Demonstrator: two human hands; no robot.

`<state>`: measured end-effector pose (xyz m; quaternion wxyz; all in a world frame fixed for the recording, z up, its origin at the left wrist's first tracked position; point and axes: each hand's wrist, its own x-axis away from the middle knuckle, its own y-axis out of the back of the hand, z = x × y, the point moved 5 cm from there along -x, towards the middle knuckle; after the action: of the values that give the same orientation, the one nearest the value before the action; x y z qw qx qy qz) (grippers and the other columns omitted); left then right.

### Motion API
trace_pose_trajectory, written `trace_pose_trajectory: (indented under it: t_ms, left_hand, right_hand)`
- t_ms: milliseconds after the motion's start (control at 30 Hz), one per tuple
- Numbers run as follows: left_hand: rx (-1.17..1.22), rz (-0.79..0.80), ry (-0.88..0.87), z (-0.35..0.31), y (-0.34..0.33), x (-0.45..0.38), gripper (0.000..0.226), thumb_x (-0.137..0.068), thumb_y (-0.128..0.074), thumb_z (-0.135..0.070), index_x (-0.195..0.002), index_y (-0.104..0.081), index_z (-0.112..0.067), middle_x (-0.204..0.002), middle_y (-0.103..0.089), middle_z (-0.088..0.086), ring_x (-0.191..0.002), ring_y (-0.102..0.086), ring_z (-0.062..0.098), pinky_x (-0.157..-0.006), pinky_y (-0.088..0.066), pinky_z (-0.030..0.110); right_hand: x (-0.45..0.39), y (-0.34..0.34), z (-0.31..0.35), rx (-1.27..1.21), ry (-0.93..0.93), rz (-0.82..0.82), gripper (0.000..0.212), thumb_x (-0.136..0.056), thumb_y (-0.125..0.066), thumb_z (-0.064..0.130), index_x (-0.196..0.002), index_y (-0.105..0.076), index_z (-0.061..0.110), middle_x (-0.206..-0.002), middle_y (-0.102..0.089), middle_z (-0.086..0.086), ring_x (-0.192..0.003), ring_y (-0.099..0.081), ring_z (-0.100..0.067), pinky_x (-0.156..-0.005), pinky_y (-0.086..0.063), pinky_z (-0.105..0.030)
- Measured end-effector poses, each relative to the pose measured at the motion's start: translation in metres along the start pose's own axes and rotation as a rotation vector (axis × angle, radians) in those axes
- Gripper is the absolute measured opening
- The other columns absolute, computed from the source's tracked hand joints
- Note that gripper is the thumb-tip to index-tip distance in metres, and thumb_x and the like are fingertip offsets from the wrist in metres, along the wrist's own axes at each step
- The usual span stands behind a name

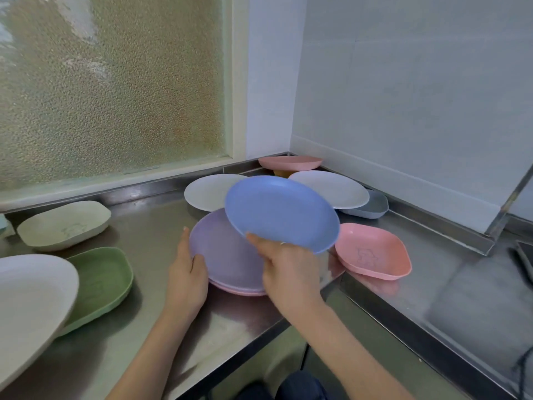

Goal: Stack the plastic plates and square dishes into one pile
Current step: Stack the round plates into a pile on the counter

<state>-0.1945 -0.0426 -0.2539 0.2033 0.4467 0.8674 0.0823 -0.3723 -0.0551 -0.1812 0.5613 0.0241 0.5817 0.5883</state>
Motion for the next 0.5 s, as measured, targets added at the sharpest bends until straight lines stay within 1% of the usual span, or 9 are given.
trace_pose_trajectory:
  t_ms: [67, 167, 200, 233, 300, 333, 400, 467, 500]
  left_hand:
    - [0.011, -0.027, -0.012, -0.002, 0.002, 0.0, 0.055, -0.095, -0.034, -0.01, -0.149, -0.02, -0.012, -0.128, -0.038, -0.016, -0.114, -0.039, 0.001, -0.082, -0.026, -0.003]
    - [0.015, -0.102, -0.015, -0.002, 0.007, -0.001, 0.052, -0.097, -0.034, -0.011, -0.148, -0.023, -0.017, -0.113, -0.056, -0.013, -0.091, -0.054, 0.003, -0.069, -0.035, 0.002]
    - [0.029, -0.127, -0.023, -0.003, 0.009, -0.001, 0.051, -0.097, -0.035, -0.014, -0.147, -0.025, -0.019, -0.104, -0.06, -0.015, -0.084, -0.055, -0.001, -0.066, -0.035, -0.001]
    - [0.054, -0.143, -0.031, -0.004, 0.011, -0.001, 0.048, -0.098, -0.036, -0.017, -0.146, -0.029, -0.021, -0.101, -0.06, -0.018, -0.082, -0.055, -0.006, -0.066, -0.034, -0.005]
    - [0.099, -0.13, -0.056, -0.011, 0.01, 0.0, 0.04, -0.099, -0.036, -0.024, -0.139, -0.04, -0.026, -0.115, -0.058, -0.02, -0.095, -0.055, -0.007, -0.075, -0.03, -0.008]
    - [0.105, -0.098, -0.088, -0.015, 0.008, 0.0, 0.037, -0.098, -0.035, -0.029, -0.133, -0.048, -0.026, -0.122, -0.057, -0.017, -0.106, -0.053, -0.006, -0.083, -0.031, -0.005]
    - [0.036, -0.013, -0.18, -0.022, 0.001, 0.0, 0.039, -0.094, -0.035, -0.032, -0.114, -0.064, -0.015, -0.127, -0.059, -0.003, -0.126, -0.046, 0.005, -0.103, -0.032, 0.017]
    - [-0.107, 0.042, -0.259, -0.024, -0.009, -0.001, 0.044, -0.093, -0.035, -0.028, -0.087, -0.073, -0.007, -0.118, -0.065, 0.009, -0.132, -0.041, 0.016, -0.112, -0.026, 0.039]
    - [-0.158, 0.048, -0.258, -0.023, -0.012, -0.001, 0.048, -0.093, -0.034, -0.028, -0.077, -0.074, -0.007, -0.114, -0.067, 0.013, -0.132, -0.043, 0.019, -0.112, -0.024, 0.042]
  right_hand:
    - [0.005, -0.015, 0.018, -0.022, 0.1, 0.049, 0.058, -0.072, -0.054, 0.001, -0.122, -0.061, 0.03, -0.083, -0.073, -0.008, -0.071, -0.064, -0.035, -0.055, -0.052, -0.035]
    - [0.011, -0.038, 0.018, -0.074, 0.089, 0.188, 0.054, -0.083, -0.051, 0.008, -0.13, -0.053, 0.034, -0.102, -0.072, -0.007, -0.094, -0.063, -0.035, -0.073, -0.052, -0.039]
    - [0.012, -0.044, 0.014, -0.081, 0.071, 0.235, 0.052, -0.085, -0.048, 0.01, -0.131, -0.052, 0.034, -0.108, -0.071, -0.006, -0.101, -0.061, -0.033, -0.079, -0.05, -0.039]
    - [0.013, -0.046, 0.011, -0.08, 0.068, 0.261, 0.05, -0.087, -0.047, 0.011, -0.13, -0.053, 0.034, -0.11, -0.071, -0.005, -0.104, -0.061, -0.031, -0.081, -0.05, -0.038]
    - [0.012, -0.045, 0.01, -0.099, 0.105, 0.283, 0.04, -0.09, -0.047, 0.017, -0.125, -0.058, 0.034, -0.11, -0.071, 0.002, -0.105, -0.062, -0.025, -0.081, -0.05, -0.035]
    - [0.011, -0.043, 0.011, -0.126, 0.124, 0.303, 0.034, -0.092, -0.047, 0.022, -0.121, -0.061, 0.035, -0.109, -0.072, 0.006, -0.104, -0.063, -0.02, -0.079, -0.05, -0.034]
    - [0.004, -0.039, 0.007, -0.208, 0.092, 0.351, 0.029, -0.094, -0.045, 0.029, -0.114, -0.064, 0.036, -0.104, -0.072, 0.013, -0.095, -0.064, -0.01, -0.076, -0.051, -0.031]
    - [-0.009, -0.039, -0.004, -0.31, -0.006, 0.383, 0.024, -0.094, -0.046, 0.034, -0.108, -0.066, 0.035, -0.092, -0.072, 0.014, -0.077, -0.066, -0.004, -0.075, -0.053, -0.032]
    - [-0.018, -0.04, -0.01, -0.358, -0.057, 0.378, 0.022, -0.094, -0.047, 0.034, -0.104, -0.067, 0.034, -0.087, -0.072, 0.014, -0.069, -0.066, -0.005, -0.074, -0.054, -0.033]
